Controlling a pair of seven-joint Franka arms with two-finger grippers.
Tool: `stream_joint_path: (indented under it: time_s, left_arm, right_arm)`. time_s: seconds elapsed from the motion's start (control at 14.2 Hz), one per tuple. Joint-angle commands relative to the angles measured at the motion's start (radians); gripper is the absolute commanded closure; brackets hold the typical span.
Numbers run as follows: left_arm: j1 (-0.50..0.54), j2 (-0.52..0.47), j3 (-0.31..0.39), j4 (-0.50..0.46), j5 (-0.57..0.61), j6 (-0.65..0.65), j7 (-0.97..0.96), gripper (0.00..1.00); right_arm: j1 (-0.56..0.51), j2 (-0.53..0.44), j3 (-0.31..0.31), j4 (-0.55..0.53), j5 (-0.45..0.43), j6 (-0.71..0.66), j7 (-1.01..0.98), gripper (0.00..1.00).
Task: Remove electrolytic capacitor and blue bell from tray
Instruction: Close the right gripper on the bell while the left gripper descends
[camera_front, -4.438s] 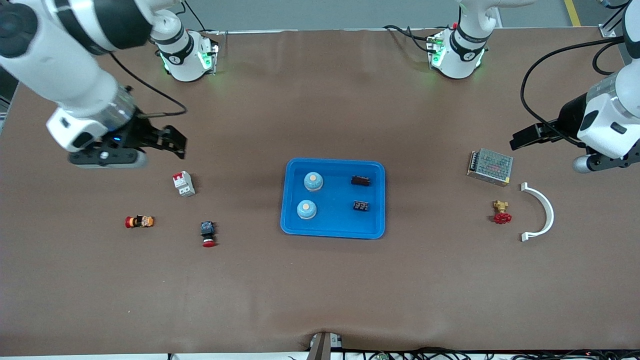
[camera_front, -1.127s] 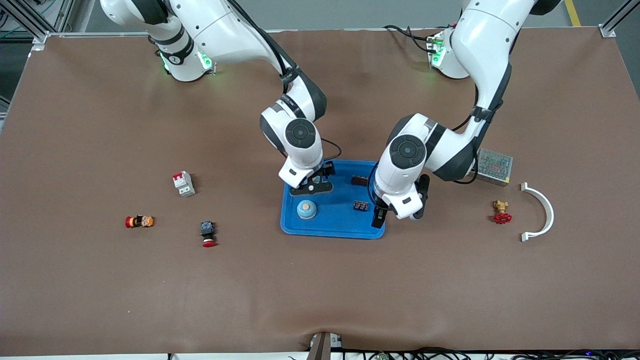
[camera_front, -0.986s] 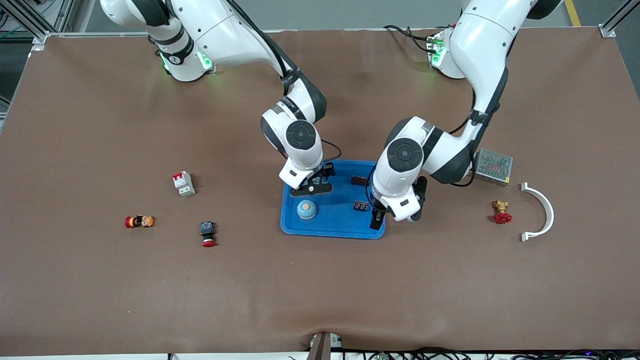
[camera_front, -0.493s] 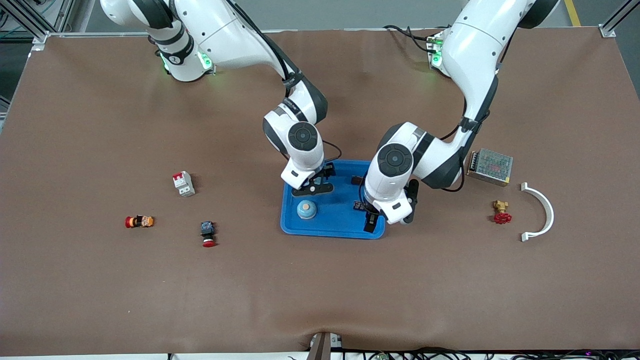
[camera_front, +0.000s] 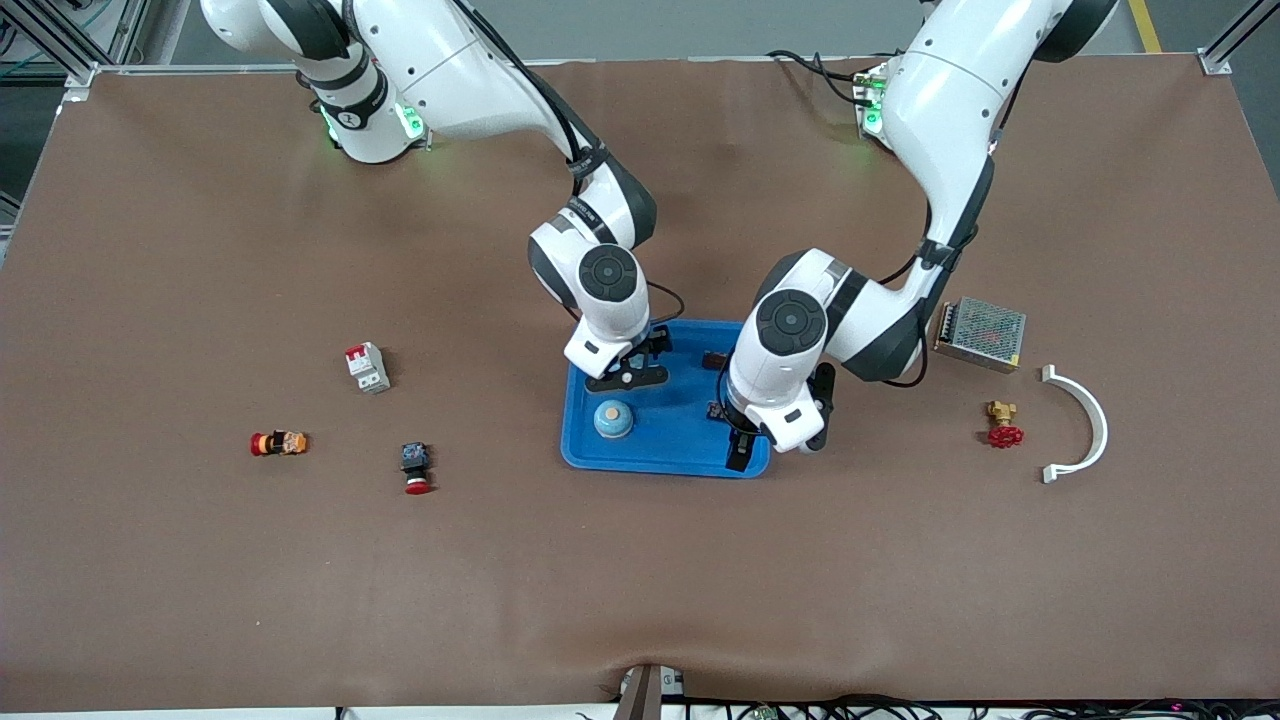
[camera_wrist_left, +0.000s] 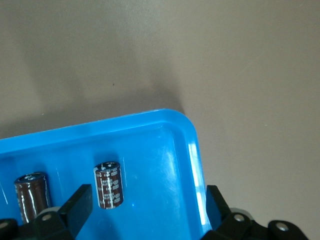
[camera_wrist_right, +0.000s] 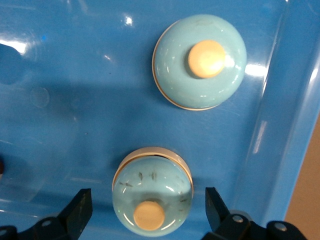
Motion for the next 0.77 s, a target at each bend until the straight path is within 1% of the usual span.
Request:
stream_joint_path:
  time_s: [0.0,0.35,0.49,0.7]
  left_arm:
    - [-0.032,0.042,0.013,0.036,0.035,0.007,-0.024,0.0]
    - [-0.055,0.053,0.013,0.03,0.051,0.006,-0.025,0.0]
    - [-0.055,0.06,0.013,0.028,0.052,0.003,-0.025,0.0]
    - [-0.049,0.057,0.013,0.019,0.058,-0.005,-0.047,0.0]
  right_arm:
    - [0.012,0.011,-0.008,0.002,-0.014,0.018,0.013,0.0]
    - [0.012,0.011,-0.01,0.002,-0.014,0.015,0.013,0.0]
    - [0.01,0.011,-0.008,0.002,-0.014,0.015,0.013,0.22]
    - [0.01,0.011,-0.008,0.003,-0.014,0.015,0.013,0.48]
